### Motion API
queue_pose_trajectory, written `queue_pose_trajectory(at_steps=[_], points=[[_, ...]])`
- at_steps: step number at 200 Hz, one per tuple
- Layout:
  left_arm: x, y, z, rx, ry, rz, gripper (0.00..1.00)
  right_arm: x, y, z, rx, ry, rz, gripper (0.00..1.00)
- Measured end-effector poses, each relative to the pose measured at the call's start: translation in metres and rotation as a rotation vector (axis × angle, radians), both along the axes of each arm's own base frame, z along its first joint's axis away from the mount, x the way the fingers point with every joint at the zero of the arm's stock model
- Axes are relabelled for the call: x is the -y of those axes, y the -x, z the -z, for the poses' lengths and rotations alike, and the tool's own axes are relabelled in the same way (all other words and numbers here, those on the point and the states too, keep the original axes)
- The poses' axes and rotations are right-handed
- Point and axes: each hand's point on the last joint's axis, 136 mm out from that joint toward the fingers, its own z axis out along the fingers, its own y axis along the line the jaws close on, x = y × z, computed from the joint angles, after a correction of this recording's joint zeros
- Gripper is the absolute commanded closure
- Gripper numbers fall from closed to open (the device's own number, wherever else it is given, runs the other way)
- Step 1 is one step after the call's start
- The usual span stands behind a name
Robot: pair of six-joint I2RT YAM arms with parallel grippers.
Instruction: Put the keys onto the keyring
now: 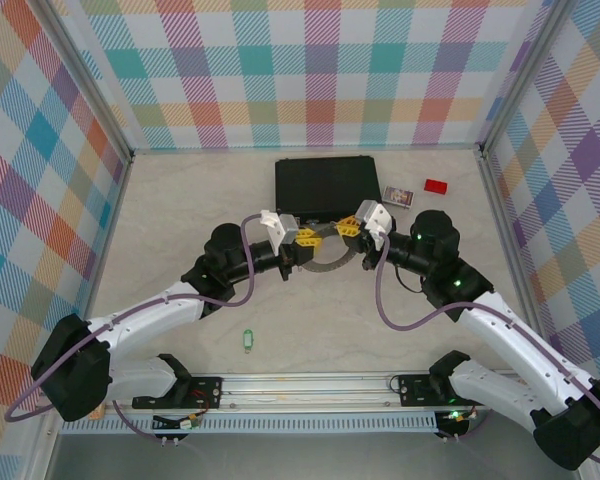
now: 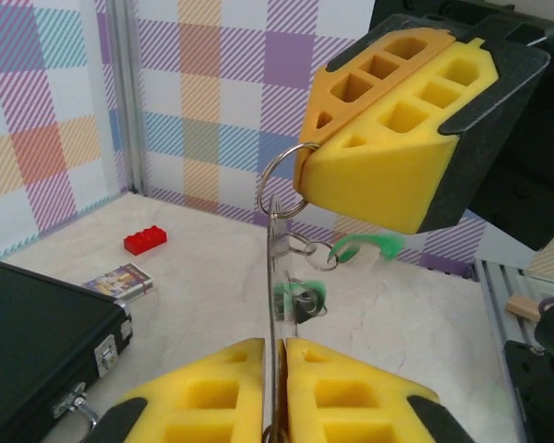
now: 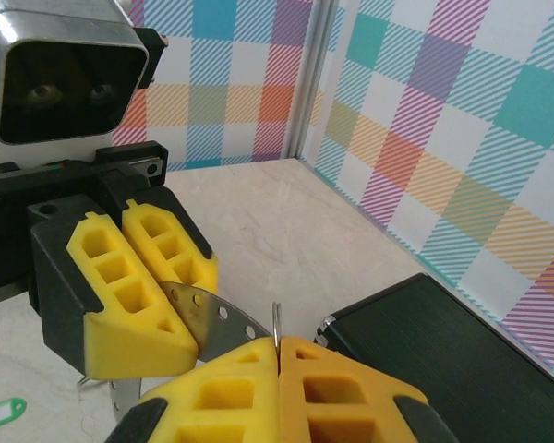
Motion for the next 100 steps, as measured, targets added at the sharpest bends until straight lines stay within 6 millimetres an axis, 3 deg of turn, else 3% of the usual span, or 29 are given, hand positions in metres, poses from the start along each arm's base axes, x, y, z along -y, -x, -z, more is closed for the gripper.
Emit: queue_pose_trajectory(at_steps=[100], points=[[-0.005,0.002,-0.011,0.02,0.015,-0.02,0.99,0.0,-0.004,-0.009,0.007,-0.012,0.026,1.0]])
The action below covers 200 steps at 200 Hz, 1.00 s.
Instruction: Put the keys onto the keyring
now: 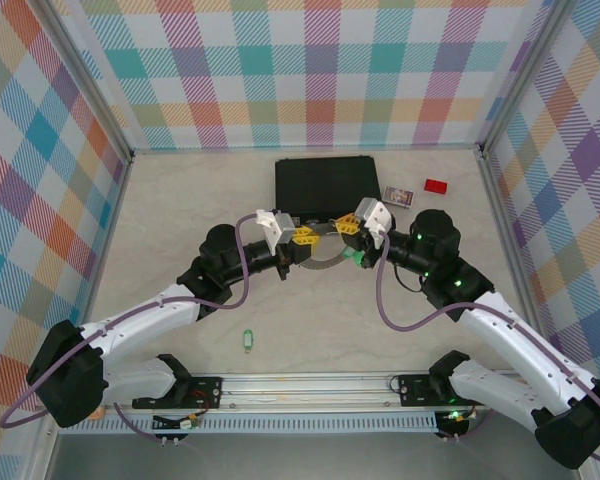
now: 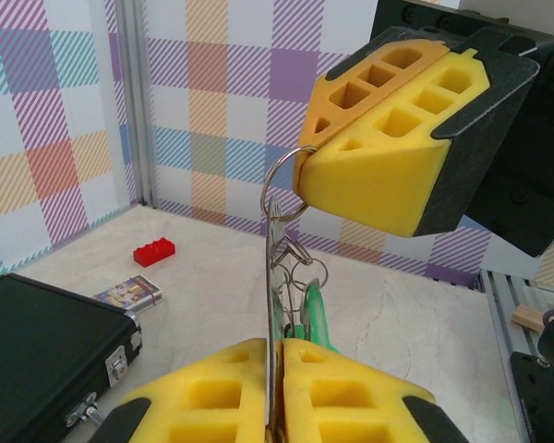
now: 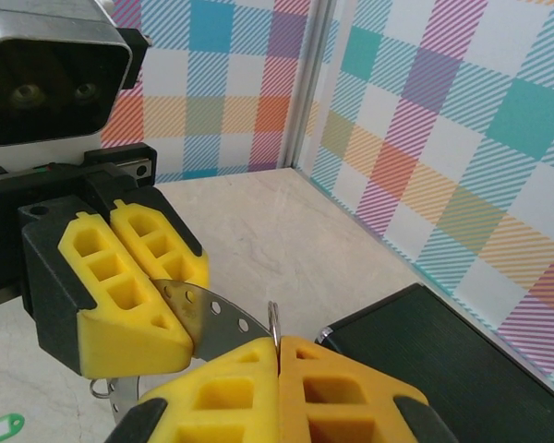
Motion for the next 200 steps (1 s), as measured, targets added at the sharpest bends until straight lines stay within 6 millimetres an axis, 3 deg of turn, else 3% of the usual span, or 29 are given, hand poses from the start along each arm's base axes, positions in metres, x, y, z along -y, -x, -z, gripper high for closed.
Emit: queue_pose_trajectory(at_steps=[109,200], points=[[0.007,0.0,0.01,0.038,-0.062,-0.067,0.97,0.003,-0.011,0.006,-0.03,0.015,0.06,1.0],[0.003,0.0,0.006,0.052,-0.083,-0.117,0.99,0.001,-0.012,0.006,-0.022,0.022,0.087,1.0]])
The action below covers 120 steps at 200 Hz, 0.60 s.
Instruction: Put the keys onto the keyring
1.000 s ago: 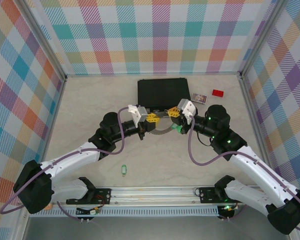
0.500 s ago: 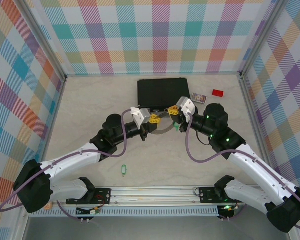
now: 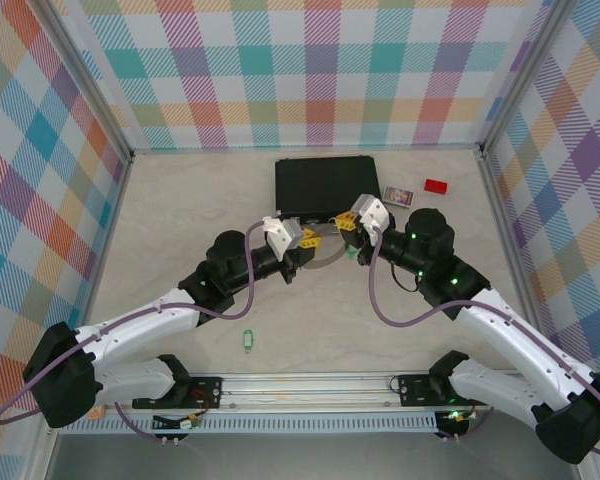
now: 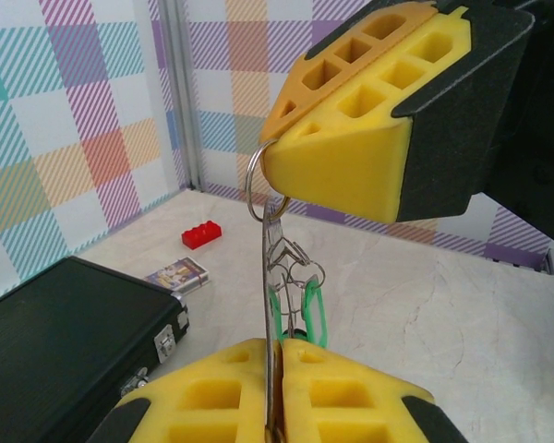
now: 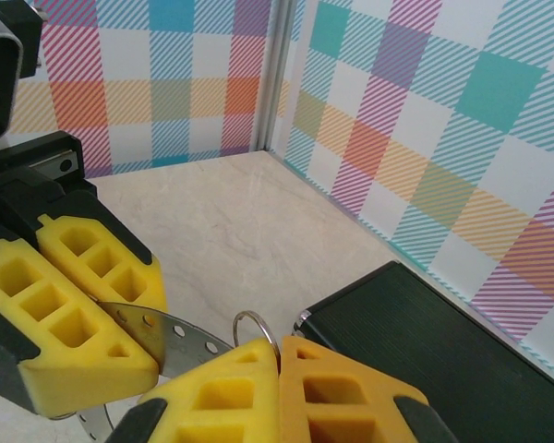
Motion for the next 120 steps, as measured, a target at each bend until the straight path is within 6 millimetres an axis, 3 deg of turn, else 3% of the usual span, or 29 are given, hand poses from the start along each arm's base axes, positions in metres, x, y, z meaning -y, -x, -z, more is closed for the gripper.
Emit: queue_pose_trajectory(at_steps=[26,50,60,87,120], points=[[-0.001,-0.001,0.001,0.001,-0.004,-0.009,0.94,-0.002,-0.002,0.0,0.002,0.01,0.017,1.0],[0.001,0.001,-0.001,0.005,0.0,0.004,0.75,-0.003,-0.004,0.002,0.004,0.022,0.033,1.0],[0.007,0.009,-0.006,0.021,0.005,0.039,0.62,-0.002,-0.007,0.003,0.002,0.025,0.049,1.0],[0.018,0.028,-0.016,0.041,0.032,0.125,0.61,0.0,-0.012,0.003,0.001,0.021,0.08,1.0],[0.02,0.033,-0.019,0.049,0.042,0.148,0.58,0.001,-0.014,0.0,0.003,0.001,0.09,1.0]])
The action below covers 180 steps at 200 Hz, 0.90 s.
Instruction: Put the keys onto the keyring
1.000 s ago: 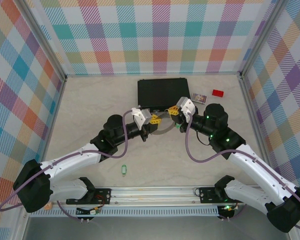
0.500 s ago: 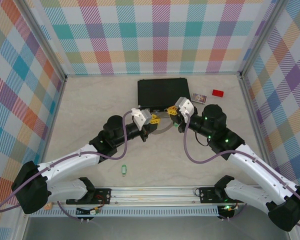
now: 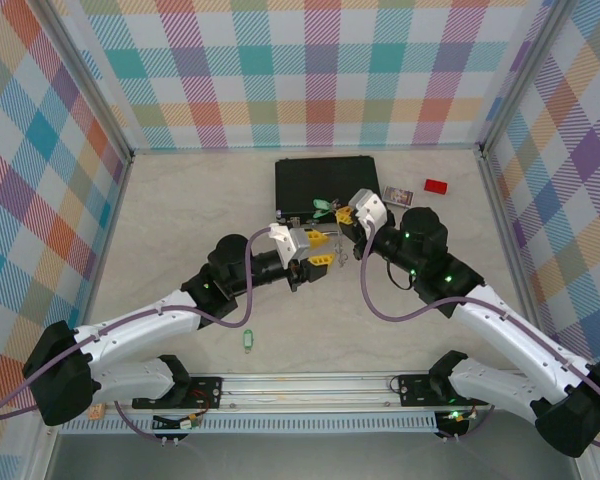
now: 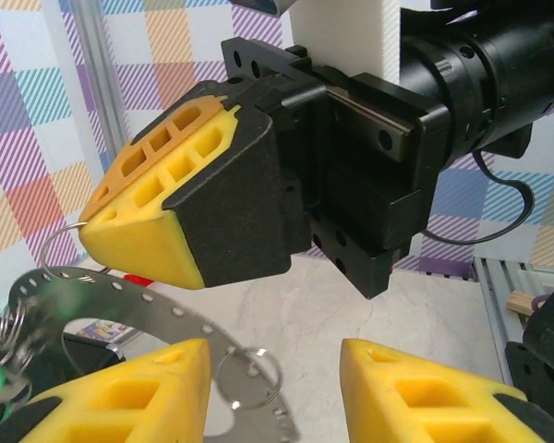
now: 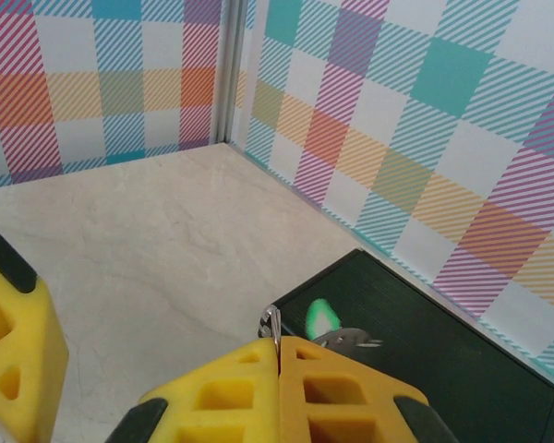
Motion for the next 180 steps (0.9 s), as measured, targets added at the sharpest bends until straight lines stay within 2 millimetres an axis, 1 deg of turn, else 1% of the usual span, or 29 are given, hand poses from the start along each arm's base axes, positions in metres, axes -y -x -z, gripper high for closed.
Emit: queue_pose_trajectory(at_steps=[33,58,77,108,130,161,180], points=[[-0.001,-0.001,-0.002,0.002,0.004,-0.009,0.56,-0.001,0.0,0.004,0.007,-0.025,-0.002,1.0],[-0.007,0.0,-0.012,0.008,0.029,-0.025,0.55,-0.002,0.004,0.012,0.0,-0.053,-0.021,1.0],[-0.012,0.0,-0.02,0.0,0.055,-0.045,0.55,-0.004,0.006,0.014,-0.005,-0.092,-0.042,1.0],[-0.019,-0.002,-0.029,-0.03,0.073,-0.079,0.55,-0.007,0.009,0.008,0.001,-0.18,-0.089,1.0],[-0.023,-0.004,-0.037,-0.042,0.089,-0.102,0.55,-0.01,0.009,-0.002,0.004,-0.238,-0.123,1.0],[-0.033,-0.016,-0.048,-0.061,0.1,-0.157,0.55,-0.014,0.004,-0.009,0.003,-0.294,-0.161,1.0],[-0.043,-0.029,-0.054,-0.072,0.114,-0.21,0.55,-0.016,0.0,-0.009,-0.007,-0.319,-0.179,1.0]])
